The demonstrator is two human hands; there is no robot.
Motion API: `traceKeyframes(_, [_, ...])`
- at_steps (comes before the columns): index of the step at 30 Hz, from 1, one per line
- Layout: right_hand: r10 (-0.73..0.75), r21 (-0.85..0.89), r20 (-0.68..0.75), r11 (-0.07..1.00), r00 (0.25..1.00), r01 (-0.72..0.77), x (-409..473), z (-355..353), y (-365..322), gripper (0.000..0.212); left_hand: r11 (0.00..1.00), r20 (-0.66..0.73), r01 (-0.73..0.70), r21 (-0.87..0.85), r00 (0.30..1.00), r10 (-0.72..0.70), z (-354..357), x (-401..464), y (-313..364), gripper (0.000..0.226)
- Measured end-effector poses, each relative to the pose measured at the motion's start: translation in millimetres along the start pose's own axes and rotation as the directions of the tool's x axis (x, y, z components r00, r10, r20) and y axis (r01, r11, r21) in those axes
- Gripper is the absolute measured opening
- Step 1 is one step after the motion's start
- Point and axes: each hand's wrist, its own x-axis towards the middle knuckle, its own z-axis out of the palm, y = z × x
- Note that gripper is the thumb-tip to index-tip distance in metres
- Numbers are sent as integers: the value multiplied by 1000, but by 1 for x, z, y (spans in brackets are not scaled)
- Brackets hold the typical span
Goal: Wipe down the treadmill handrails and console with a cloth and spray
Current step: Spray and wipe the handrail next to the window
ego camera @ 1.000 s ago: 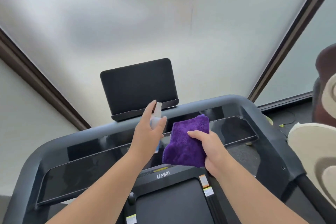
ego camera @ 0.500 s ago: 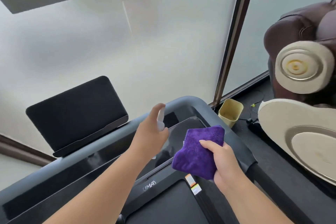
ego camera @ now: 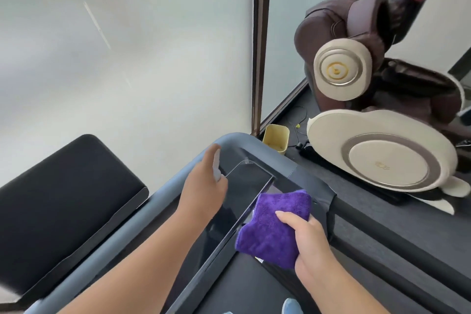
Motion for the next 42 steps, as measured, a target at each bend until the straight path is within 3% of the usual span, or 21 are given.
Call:
traceKeyframes(6, [-39, 79, -91, 996, 995, 47, -15, 3, 20, 21, 978, 3, -207, -13, 978, 207, -7, 22, 17, 64])
traceKeyframes(12, [-68, 143, -216, 985, 974, 100, -28, -7, 34, 18, 915, 70, -393, 90, 919, 388, 7, 43, 30, 56])
traceKeyframes(17, [-78, 166, -279, 978, 957, 128, -31, -19, 32, 22, 938, 99, -331, 102, 942, 321, 7, 46, 19, 57])
traceKeyframes(23, [-93, 175, -286, 974, 954, 147, -29, -27, 17, 18, 911, 158, -355, 209, 932, 327, 12, 48, 15, 53])
traceKeyframes(27, [-198, 140, -288, 959, 937, 245, -29, -32, -12, 24, 949, 107, -245, 200, 968, 227, 14, 43, 16, 57])
traceKeyframes(29, [-318, 73, -300, 933, 900, 353, -29, -35, -34, 28, 958, 117, -214, 189, 974, 194, 17, 40, 15, 58])
traceKeyframes(32, [-579, -206, -290, 815, 762, 542, -27, -36, -71, 28, 962, 128, -179, 205, 980, 155, 22, 39, 13, 59])
traceKeyframes(35, [-777, -571, -99, 556, 622, 604, -4, -32, -90, 19, 970, 126, -142, 197, 985, 118, 28, 38, 11, 60])
traceKeyframes(37, [-782, -735, 82, 371, 618, 567, 26, -28, -87, 17, 973, 122, -136, 186, 986, 115, 31, 39, 9, 62])
traceKeyframes(39, [-700, -828, 219, 235, 680, 509, 57, -23, -75, 16, 971, 126, -144, 192, 985, 121, 31, 41, 5, 63])
traceKeyframes(42, [-638, -890, 272, 117, 720, 440, 83, -11, -53, 44, 975, 115, -107, 195, 990, 86, 26, 46, -5, 62])
